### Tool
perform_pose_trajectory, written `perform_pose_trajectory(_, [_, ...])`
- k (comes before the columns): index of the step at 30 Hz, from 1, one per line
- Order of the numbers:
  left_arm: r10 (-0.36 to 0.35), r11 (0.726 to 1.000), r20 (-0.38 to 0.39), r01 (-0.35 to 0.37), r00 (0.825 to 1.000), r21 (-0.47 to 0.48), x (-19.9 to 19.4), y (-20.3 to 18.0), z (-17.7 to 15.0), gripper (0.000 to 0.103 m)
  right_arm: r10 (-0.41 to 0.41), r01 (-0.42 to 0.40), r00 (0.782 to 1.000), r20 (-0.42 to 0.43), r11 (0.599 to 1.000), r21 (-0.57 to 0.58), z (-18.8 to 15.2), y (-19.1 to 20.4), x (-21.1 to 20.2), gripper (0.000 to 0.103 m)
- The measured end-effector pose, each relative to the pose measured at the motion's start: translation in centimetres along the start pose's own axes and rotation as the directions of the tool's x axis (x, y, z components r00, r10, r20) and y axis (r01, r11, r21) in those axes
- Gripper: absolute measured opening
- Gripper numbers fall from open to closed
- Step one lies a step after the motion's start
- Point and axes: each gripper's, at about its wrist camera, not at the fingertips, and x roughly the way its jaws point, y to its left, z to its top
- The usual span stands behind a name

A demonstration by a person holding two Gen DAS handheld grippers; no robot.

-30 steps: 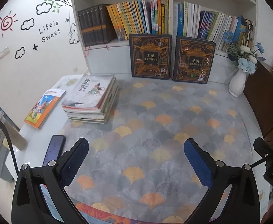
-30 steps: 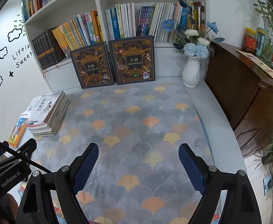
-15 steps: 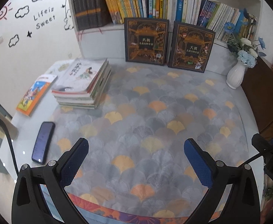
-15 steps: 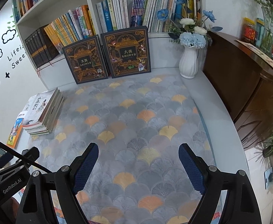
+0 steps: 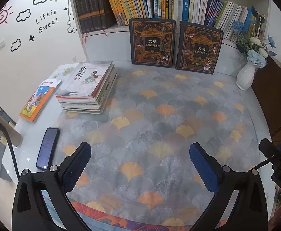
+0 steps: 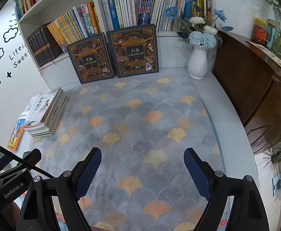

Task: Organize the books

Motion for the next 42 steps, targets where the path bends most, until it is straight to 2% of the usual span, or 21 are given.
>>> perform_pose_trajectory(24, [-0.014,1.0,-0.026,0.014,1.0,0.002,0.7,0.07,-0.19,0.102,-0.002,0.002,1.0,-0.008,1.0,-0.005,-0.02,0.34,0.23,0.086])
perform_pose_trajectory(30, [-0.024,1.0,-0.026,0.024,0.999,-0.005,0.68,0.2,0.13,0.102,-0.003,0.003,1.0,0.012,1.0,-0.005,0.41,0.08,-0.16,0.086])
perform_pose_trajectory(42, [-0.029,0.999,-0.034,0.03,0.999,0.031,0.55,-0.58,0.36,0.102,0.002,-0.003,1.0,0.02,1.0,0.004,0.73,-0.4,-0.36,0.086])
